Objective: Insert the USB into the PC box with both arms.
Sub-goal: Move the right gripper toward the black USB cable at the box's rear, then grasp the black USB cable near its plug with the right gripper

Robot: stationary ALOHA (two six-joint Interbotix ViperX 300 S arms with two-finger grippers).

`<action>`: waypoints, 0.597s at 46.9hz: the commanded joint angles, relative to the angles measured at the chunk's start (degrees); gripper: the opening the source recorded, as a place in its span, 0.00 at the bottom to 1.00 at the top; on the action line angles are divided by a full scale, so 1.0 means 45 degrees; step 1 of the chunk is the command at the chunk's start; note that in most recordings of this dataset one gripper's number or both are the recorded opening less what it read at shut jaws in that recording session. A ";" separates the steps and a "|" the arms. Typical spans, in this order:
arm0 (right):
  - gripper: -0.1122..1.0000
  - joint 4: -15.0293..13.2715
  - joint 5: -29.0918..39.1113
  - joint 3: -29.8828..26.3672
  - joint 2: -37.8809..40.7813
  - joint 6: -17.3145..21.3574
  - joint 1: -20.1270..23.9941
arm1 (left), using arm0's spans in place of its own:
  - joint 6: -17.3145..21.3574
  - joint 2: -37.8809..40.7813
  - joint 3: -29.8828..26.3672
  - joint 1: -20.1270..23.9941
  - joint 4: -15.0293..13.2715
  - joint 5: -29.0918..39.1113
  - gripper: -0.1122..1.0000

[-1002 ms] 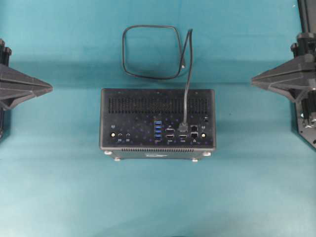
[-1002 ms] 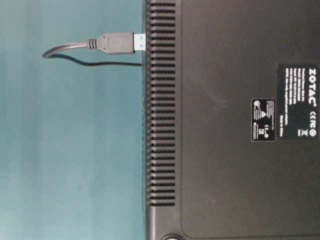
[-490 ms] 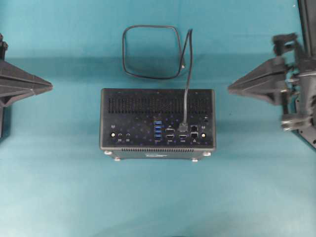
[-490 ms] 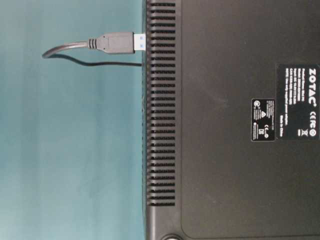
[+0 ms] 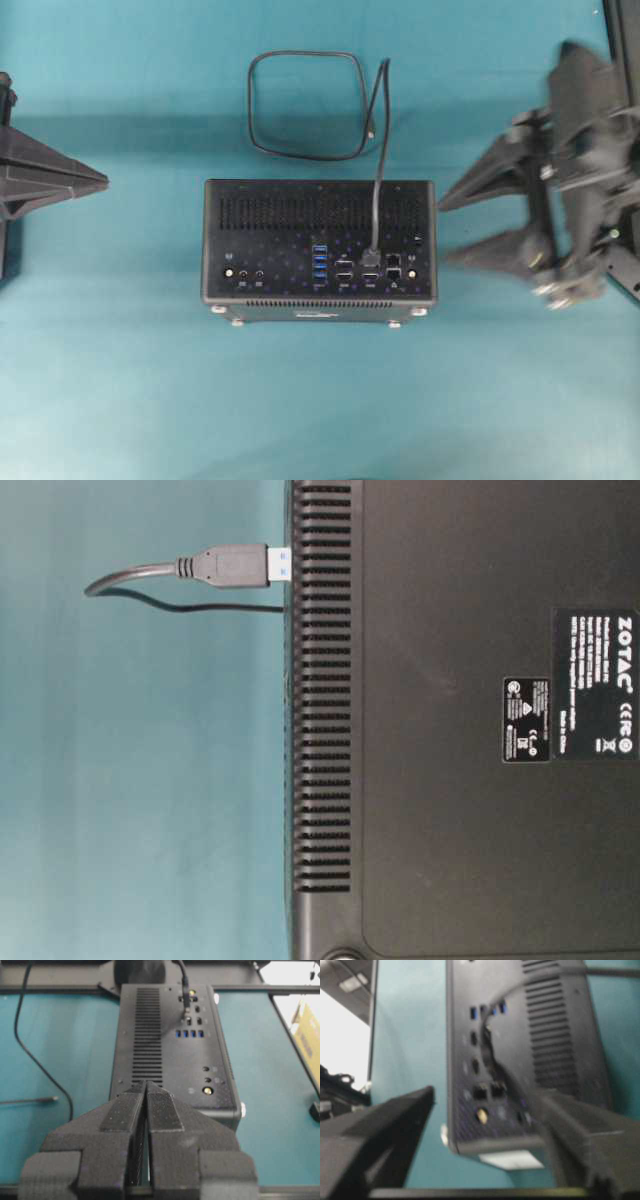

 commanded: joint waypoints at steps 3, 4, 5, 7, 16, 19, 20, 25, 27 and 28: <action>0.91 -0.0254 0.0137 -0.0859 0.0742 0.0137 0.0215 | 0.0000 0.0313 -0.0410 0.0020 0.0039 -0.0039 0.10; 0.91 -0.0313 0.0176 -0.0957 0.0859 0.0137 0.0215 | 0.0000 0.0352 -0.0410 0.0020 0.0039 -0.0039 0.10; 0.90 -0.0371 0.0254 -0.1035 0.0977 0.0137 0.0215 | 0.0000 0.0371 -0.0410 0.0020 0.0059 -0.0039 0.10; 0.89 -0.0508 0.0410 -0.1191 0.1191 0.0156 0.0215 | 0.0000 0.0449 -0.0410 0.0020 0.0039 -0.0059 0.10; 0.89 -0.1094 0.1172 -0.1699 0.1953 0.0176 0.0117 | 0.0000 0.0547 -0.0410 0.0020 0.0059 -0.0039 0.10; 0.89 -0.1230 0.1309 -0.1738 0.2090 0.0195 0.0039 | 0.0000 0.0527 -0.0391 0.0020 0.0059 -0.0039 0.10; 0.89 -0.1270 0.1348 -0.1777 0.2129 0.0195 0.0000 | 0.0000 0.0508 -0.0371 0.0020 0.0039 -0.0039 0.10; 0.89 -0.1289 0.1406 -0.1914 0.2305 0.0195 -0.0137 | -0.0020 0.0469 -0.0352 0.0020 0.0039 -0.0039 0.10; 0.89 -0.1289 0.1465 -0.2090 0.2383 0.0195 -0.0156 | -0.0020 0.0449 -0.0371 0.0000 0.0039 -0.0059 0.10; 0.89 -0.1289 0.1523 -0.2188 0.2422 0.0195 -0.0176 | -0.0020 0.0449 -0.0352 0.0000 0.0039 -0.0039 0.10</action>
